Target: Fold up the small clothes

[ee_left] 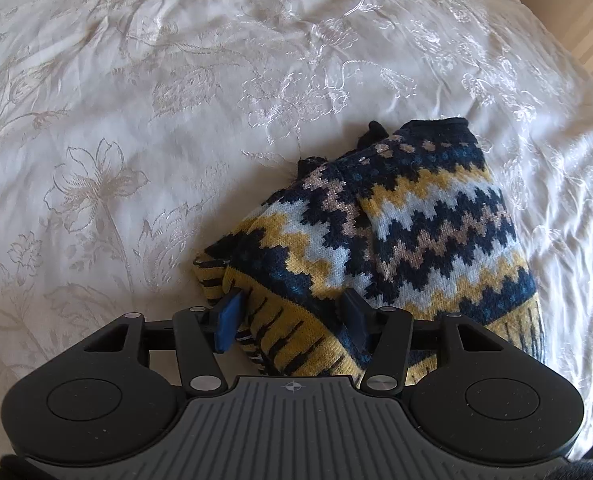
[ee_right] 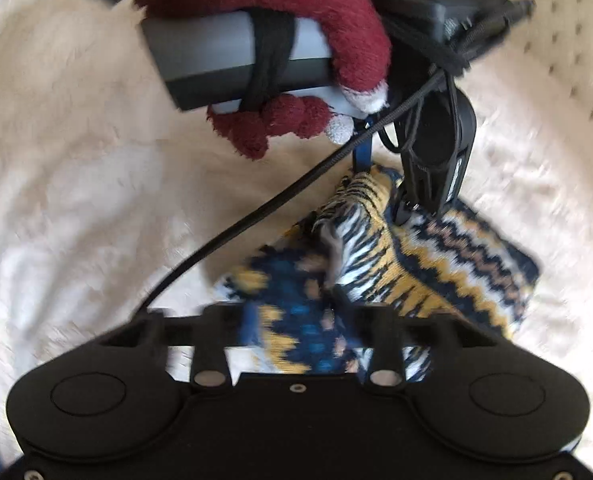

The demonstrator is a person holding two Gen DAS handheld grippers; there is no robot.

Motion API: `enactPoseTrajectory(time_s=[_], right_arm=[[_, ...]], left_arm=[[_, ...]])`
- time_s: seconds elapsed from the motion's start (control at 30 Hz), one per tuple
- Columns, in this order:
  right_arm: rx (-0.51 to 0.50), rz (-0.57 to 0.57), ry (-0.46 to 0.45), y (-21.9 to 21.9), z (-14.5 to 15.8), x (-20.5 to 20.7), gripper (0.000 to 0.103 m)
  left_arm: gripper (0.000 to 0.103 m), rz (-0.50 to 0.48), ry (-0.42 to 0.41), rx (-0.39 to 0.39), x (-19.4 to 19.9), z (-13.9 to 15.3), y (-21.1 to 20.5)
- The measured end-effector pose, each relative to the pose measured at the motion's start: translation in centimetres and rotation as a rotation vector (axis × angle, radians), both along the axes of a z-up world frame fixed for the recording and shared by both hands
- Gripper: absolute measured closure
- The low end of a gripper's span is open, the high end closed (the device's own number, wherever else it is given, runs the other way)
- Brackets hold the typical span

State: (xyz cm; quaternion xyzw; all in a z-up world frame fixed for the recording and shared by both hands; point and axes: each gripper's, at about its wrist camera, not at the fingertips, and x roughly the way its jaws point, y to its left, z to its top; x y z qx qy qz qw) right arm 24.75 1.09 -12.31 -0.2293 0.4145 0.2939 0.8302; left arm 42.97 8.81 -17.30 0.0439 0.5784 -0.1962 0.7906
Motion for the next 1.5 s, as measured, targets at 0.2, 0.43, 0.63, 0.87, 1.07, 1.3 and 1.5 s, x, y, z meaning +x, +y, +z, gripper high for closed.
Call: enactPoseTrajectory(time_s=[0.2, 0.43, 0.63, 0.87, 1.07, 1.3, 1.5], right_arm=[[0.132, -0.029, 0.097, 0.0, 1.3, 1.1, 0.085], [0.119, -0.027, 0.141, 0.9, -0.4, 1.0, 0.062], [0.292, -0.075, 0.163, -4.5, 2.3, 1.0, 0.053], [0.359, -0.299, 0.116, -11.1, 3.4, 3.6, 0.045], [0.367, -0.443, 0.140, -15.6, 2.5, 7.1, 0.043], [0.419, -0.558, 0.203, -19.5, 1.4, 10.4, 0.043], [0.515, -0.561, 0.298, -20.7, -0.5, 12.8, 0.028]], left_arm=[[0.051, -0.029, -0.019, 0.022, 0.8, 0.5, -0.1], [0.050, -0.017, 0.001, 0.005, 1.2, -0.1, 0.8], [0.051, 0.057, -0.078, 0.049, 0.1, 2.5, 2.4], [0.052, 0.120, -0.168, -0.011, -4.0, 6.0, 2.0], [0.052, 0.141, -0.170, -0.014, -6.9, 4.8, -0.9], [0.050, 0.190, -0.069, 0.051, -10.1, -0.2, -0.6], [0.049, 0.268, -0.068, -0.096, -11.3, 0.2, 1.8]])
